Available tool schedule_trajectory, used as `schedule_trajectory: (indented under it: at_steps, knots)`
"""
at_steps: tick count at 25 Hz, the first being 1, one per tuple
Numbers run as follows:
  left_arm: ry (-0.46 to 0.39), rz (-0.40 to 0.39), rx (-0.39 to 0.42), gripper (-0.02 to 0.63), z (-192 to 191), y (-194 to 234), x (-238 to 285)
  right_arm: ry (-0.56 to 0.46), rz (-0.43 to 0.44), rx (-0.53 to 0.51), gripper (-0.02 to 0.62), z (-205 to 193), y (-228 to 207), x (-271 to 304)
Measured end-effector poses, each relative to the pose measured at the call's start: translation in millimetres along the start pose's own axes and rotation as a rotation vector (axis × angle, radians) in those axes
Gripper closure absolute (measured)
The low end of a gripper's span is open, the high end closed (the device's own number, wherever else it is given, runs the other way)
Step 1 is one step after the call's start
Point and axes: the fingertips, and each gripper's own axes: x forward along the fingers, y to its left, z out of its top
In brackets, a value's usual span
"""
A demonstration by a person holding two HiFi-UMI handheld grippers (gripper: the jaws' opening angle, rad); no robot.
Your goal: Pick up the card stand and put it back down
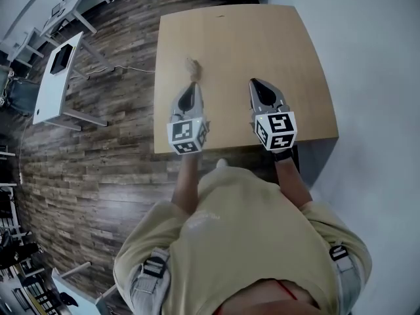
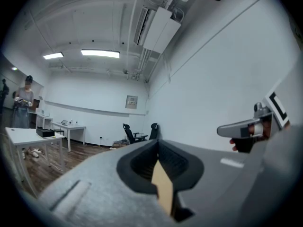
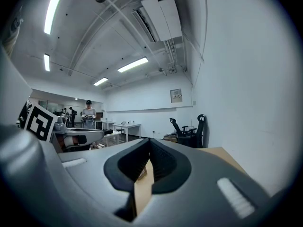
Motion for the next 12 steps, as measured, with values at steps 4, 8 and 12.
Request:
schedule_trajectory:
  at_steps: [4,8,12]
  knots:
    - [0.007,-0.001,0.004,0.603,0,15,11,0.008,0.002,0.013,0.591,-3,1,19]
    - [0.036,-0.015,0.008,0.603,-12,26,18,0.014,-0.01,0.024,0.591,-9,0,33]
    - [0.05,-0.04,0.014,0.603,-17,37,32,0.029,-0.038,0.05,0.591,-23,-2,46]
